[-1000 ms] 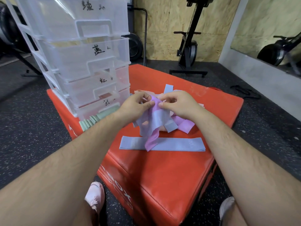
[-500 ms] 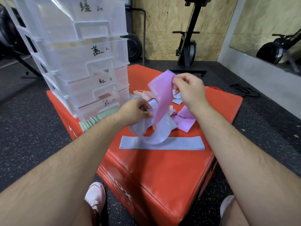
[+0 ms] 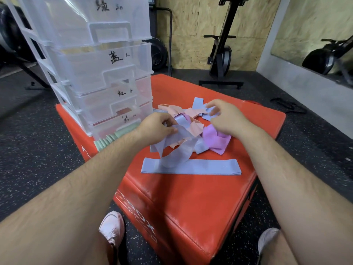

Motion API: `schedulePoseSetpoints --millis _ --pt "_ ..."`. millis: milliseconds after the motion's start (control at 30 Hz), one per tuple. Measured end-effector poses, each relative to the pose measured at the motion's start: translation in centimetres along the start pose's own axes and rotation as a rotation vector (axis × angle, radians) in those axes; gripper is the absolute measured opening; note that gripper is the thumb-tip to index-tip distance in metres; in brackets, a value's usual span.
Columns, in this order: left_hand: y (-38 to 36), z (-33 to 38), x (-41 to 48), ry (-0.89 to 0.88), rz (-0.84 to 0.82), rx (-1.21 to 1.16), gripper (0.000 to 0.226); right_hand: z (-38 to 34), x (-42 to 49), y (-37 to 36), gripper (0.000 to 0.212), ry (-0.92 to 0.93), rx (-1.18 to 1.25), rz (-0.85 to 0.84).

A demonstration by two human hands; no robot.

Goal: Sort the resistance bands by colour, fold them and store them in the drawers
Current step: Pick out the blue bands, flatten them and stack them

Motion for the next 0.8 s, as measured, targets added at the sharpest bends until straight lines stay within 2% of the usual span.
schedulePoseSetpoints --millis 67,100,167,200,300,333,467,600,700,800 --pt "0.1 0.1 0.0 -0.002 0.006 0.002 0.011 -1.2 -1.3 -3.1 0.065 0.091 -0.030 -0.309" --pt "0.1 0.1 -0.1 0.003 0.011 -0.003 0.011 -1.4 -2.0 -4.2 0.072 0.106 -0.077 -0.408" --pt "0.3 0.1 -0.3 0.009 0.025 -0.003 0.011 -1.6 -3.1 -5.8 0.080 0.116 -0.131 -0.463" --pt "0.3 0.0 -0.4 0.009 0.028 -0.006 0.011 -1.6 -3.4 -6.3 0.075 0.125 -0.123 -0.453" --pt "0.5 -0.2 -0.5 0.014 0.037 -0.030 0.011 -1.9 -2.9 -6.4 0.029 0.205 -0.157 -0.328" --pt "0.6 -0.4 -0.6 0.021 0.044 -0.043 0.011 -2.2 -2.8 -6.0 0.025 0.237 -0.182 -0.270" --pt "1.8 -1.5 -0.8 0.074 0.118 -0.153 0.012 -1.4 -2.3 -3.8 0.033 0.227 -0.130 -0.132" --pt "3.2 -3.2 -1.5 0.165 0.197 -0.314 0.020 0.8 -2.8 -1.9 0.042 0.116 -0.095 -0.076" --pt "3.5 -4.5 -2.3 0.257 0.248 -0.532 0.035 2.9 -3.5 -0.8 0.043 -0.013 0.043 -0.034" --pt "2.7 -5.0 -3.3 0.320 0.205 -0.737 0.040 3.9 -4.5 0.1 0.040 -0.041 0.121 0.032"
Point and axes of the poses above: each hand's wrist, its own x-axis towards the middle knuckle, its own y-axis out of the back of the hand, z = x × y, the point moved 7 cm from there along x, towards the middle knuckle
